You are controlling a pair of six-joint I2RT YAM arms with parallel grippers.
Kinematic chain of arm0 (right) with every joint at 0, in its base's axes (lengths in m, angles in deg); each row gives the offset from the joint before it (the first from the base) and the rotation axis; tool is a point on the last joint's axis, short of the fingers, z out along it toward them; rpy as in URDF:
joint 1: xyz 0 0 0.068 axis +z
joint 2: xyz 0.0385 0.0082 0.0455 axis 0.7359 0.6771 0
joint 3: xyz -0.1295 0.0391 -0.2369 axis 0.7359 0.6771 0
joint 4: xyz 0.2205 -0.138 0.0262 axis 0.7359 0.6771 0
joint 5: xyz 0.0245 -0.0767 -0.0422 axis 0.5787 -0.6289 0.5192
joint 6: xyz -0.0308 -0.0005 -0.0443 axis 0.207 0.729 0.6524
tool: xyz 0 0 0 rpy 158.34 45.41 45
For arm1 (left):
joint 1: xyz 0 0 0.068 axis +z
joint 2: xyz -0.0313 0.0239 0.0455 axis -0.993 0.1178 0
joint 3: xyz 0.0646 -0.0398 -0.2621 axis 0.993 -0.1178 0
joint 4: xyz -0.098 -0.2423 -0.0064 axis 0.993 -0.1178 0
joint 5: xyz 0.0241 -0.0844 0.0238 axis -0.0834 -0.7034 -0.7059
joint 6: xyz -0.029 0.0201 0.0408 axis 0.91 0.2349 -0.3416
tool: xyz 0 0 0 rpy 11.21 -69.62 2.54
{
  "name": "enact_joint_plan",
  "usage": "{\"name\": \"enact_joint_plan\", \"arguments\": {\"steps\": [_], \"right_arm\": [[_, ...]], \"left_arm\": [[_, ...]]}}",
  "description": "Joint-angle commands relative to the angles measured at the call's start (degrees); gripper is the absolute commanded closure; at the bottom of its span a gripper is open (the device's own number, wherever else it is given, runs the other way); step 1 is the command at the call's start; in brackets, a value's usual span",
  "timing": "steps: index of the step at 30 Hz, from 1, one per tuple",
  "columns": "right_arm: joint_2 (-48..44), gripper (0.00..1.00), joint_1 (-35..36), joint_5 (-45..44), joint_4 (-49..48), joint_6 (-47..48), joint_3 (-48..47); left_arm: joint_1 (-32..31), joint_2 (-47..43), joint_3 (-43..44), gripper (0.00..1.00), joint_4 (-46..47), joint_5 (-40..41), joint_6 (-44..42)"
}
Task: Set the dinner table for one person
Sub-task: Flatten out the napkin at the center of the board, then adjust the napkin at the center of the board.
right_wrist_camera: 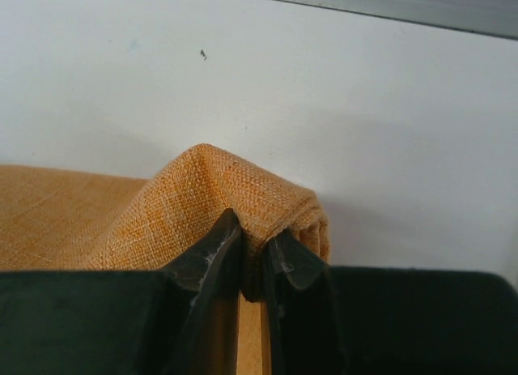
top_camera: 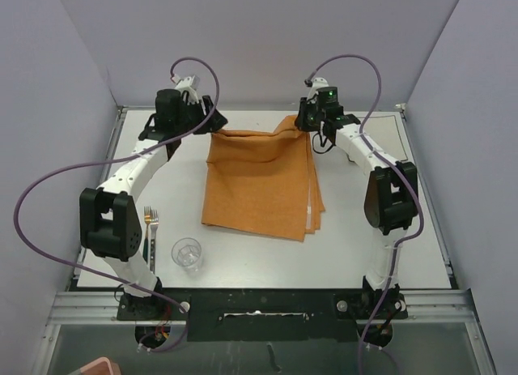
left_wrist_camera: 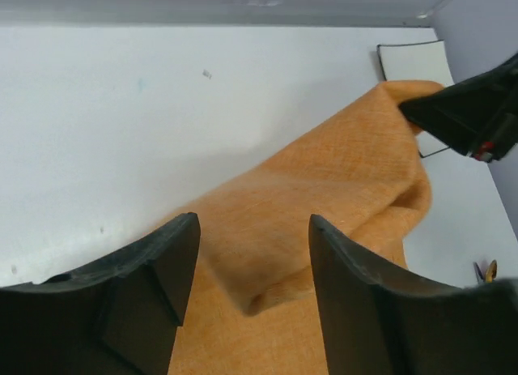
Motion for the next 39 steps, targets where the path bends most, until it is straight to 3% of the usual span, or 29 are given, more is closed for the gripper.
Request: {"name": "enact_joint_plan", "arguments": {"steps": [1,2,3,4,5,6,14,20,24,25,26,27,28,30,31,34,39], "right_arm": [[1.5,1.0,-0.8,0.5,-7.1,-1.0,-7.7],[2.5,0.95,-0.9,2.1,-7.0,-1.0,-8.9],[3.8,0.77,-0.9,2.6,-6.4,-1.0,-10.2],[4.4,0.33,-0.9,2.9,-6.0,-1.1,-11.1],[4.5,0.13,-0.9,2.4,-6.2,-1.3,-11.2],[4.4,0.08,-0.8,2.1,-6.9,-1.5,-11.0],[1.7,0.02,-1.4,0.1,-9.9,-0.2,-12.0],[-6.4,0.01,-1.3,0.3,-9.8,0.7,-9.1],[-15.0,0.01,-0.9,2.2,-7.5,-0.6,-2.9],[-16.3,0.02,0.1,2.2,-6.6,-1.5,-0.5],[-19.1,0.05,1.2,1.9,-5.3,-2.1,3.9],[-21.1,0.14,2.9,1.4,-4.8,-1.9,7.7],[-22.7,0.3,5.0,-0.4,-4.3,-1.5,11.6],[-25.0,0.96,8.9,-4.8,-3.3,-0.8,18.5],[-25.5,1.0,9.8,-5.8,-2.4,-0.9,20.7],[-25.3,1.0,10.6,-6.8,-0.1,-0.9,23.4],[-20.4,1.0,10.6,-8.0,5.2,1.0,18.8]], "left_arm": [[0.2,-0.1,6.9,0.38,6.2,-4.2,-0.3],[0.1,-0.3,7.0,0.36,5.8,-4.5,-0.7],[0.0,-0.6,6.7,0.36,5.4,-4.9,-1.2],[-0.2,-0.8,6.2,0.35,5.2,-4.9,-1.6],[-0.3,-1.1,5.8,0.35,4.8,-4.7,-2.1],[-0.5,-1.5,5.2,0.35,4.6,-4.6,-2.7],[-3.2,-6.6,0.3,0.35,2.3,-2.7,-4.6],[-6.9,-12.0,-2.4,0.36,-2.1,0.5,-8.4],[-9.9,-18.2,-7.1,0.39,-4.2,3.6,-9.2],[-10.7,-20.0,-8.8,0.44,-4.5,5.3,-9.0],[-11.2,-22.0,-10.5,0.57,-4.4,7.0,-8.4],[-11.6,-24.0,-12.3,0.78,-4.4,9.0,-7.5],[-12.1,-26.2,-14.1,1.0,-4.3,11.8,-6.3],[-12.5,-30.7,-17.8,1.0,-3.2,15.6,-4.7],[-12.8,-32.2,-19.3,1.0,-3.0,17.3,-4.3],[-13.1,-33.7,-20.3,1.0,-5.8,20.4,-3.8],[-13.1,-33.8,-19.9,1.0,-10.4,23.2,-2.3]]}}
